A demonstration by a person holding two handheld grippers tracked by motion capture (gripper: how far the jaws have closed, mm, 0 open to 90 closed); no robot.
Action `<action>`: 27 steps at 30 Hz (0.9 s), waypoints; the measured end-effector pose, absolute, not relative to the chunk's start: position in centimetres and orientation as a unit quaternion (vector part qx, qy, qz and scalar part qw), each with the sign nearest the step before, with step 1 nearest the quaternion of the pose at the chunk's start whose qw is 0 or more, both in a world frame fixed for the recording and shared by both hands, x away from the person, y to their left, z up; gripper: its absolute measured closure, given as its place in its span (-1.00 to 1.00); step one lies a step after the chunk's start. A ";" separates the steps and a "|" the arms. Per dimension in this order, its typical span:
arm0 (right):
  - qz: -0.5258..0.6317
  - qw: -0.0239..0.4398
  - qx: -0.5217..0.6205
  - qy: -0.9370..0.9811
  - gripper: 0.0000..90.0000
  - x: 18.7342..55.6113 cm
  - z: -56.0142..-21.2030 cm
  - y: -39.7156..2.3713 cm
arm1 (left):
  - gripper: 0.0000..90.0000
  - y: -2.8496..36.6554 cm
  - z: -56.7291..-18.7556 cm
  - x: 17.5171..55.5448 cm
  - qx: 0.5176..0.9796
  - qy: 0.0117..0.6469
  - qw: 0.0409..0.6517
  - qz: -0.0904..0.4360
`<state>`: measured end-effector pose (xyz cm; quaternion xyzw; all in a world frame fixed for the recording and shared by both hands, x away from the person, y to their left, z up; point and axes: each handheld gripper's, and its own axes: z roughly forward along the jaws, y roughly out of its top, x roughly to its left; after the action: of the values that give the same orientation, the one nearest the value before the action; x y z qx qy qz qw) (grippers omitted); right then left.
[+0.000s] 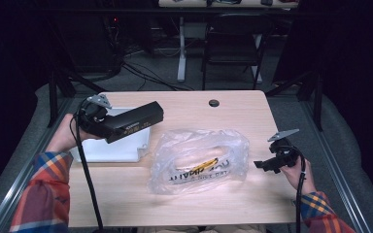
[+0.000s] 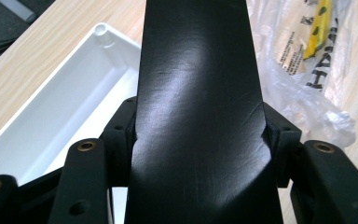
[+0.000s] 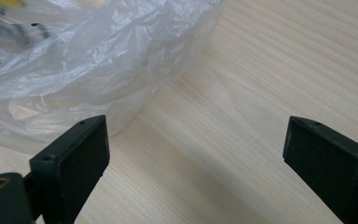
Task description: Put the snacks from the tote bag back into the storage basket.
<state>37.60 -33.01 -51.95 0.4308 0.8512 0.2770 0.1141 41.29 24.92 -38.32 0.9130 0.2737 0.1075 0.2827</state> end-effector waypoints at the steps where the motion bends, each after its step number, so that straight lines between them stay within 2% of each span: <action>1: 0.276 0.113 0.431 0.852 -0.85 37.6 -51.9 -33.1 | -0.04 25.3 -38.4 41.3 0.913 0.274 0.282 0.106; 9: 0.274 0.116 0.434 0.851 -0.85 37.2 -51.9 -33.5 | -0.04 28.1 -39.1 41.9 0.904 0.295 0.290 0.107; 13: 0.272 0.114 0.441 0.848 -0.85 37.1 -52.0 -33.9 | -0.04 29.2 -39.8 42.1 0.907 0.300 0.274 0.111; 27: 0.271 0.110 0.439 0.850 -0.85 37.3 -52.2 -33.8 | -0.04 31.3 -43.9 43.2 0.897 0.317 0.293 0.099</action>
<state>37.26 -33.82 -52.22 0.4391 0.8497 0.2705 0.1101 43.20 31.34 -43.89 0.8969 0.3165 0.0986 0.2928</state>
